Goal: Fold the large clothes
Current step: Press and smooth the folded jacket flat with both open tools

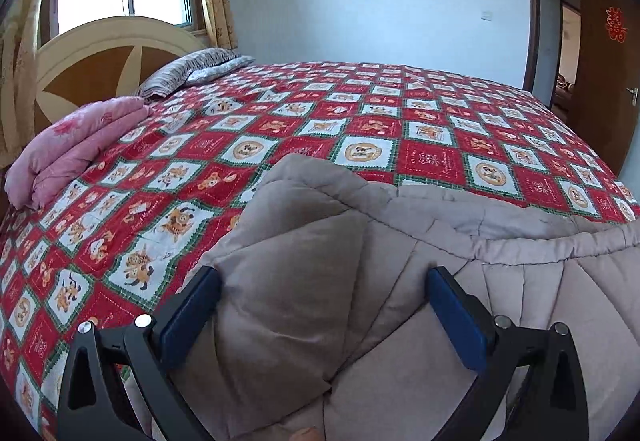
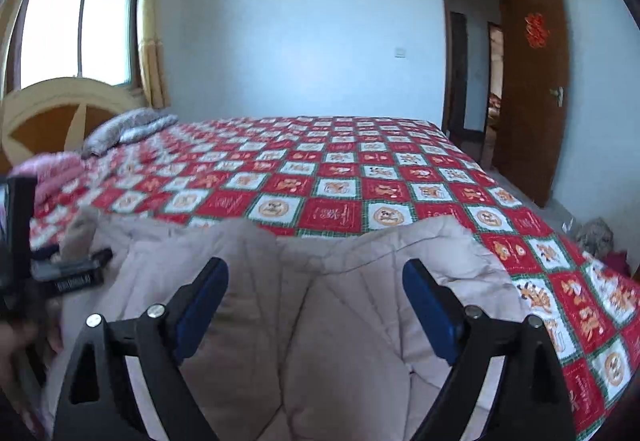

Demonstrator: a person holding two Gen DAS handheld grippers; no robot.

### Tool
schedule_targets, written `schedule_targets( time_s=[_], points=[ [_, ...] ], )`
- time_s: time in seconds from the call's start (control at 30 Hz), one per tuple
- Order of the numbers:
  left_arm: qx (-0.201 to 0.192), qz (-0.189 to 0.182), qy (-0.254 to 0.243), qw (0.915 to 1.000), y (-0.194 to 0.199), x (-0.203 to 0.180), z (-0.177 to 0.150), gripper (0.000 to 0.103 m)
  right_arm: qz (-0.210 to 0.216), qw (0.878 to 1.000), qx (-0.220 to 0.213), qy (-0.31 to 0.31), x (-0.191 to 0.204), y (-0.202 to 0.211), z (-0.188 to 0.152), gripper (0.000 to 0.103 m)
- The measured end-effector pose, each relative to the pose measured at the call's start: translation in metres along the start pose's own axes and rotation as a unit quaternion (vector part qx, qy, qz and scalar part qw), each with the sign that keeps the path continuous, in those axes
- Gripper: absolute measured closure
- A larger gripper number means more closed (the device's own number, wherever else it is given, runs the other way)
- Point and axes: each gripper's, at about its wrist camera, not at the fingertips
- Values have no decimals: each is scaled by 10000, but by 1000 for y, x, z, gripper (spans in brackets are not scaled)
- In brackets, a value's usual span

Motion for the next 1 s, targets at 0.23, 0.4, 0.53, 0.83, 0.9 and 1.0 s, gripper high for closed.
schedule_targets(
  time_s=[0.23, 0.4, 0.53, 0.83, 0.9, 1.0],
  points=[
    [-756, -555, -484, 9944, 64, -39, 3, 1, -793, 9940, 726, 194, 5, -64, -16, 12],
    [-405, -326, -1283, 9904, 26, -80, -7, 1, -811, 9920, 966, 16, -3, -78, -20, 11],
    [147, -208, -1070, 9939, -20, -72, -11, 1, -796, 9904, 1121, -134, -8, -83, -23, 9],
    [303, -444, -721, 9959, -42, -59, -20, 1, -722, 9870, 1424, -186, -6, -98, -27, 5],
    [408, -445, -720, 9956, -47, -60, -21, 1, -731, 9862, 1472, -176, -5, -101, -28, 5],
    [520, -485, -687, 9951, -52, -59, -21, 1, -757, 9850, 1542, -136, -4, -104, -29, 4]
  ],
)
Point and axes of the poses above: each gripper's, at about its wrist camera, not at the fingertips, and y roughly against the way its jaws point, x to its left, z to its top, and after that the axes turned 14 degrees about -z, right-handed
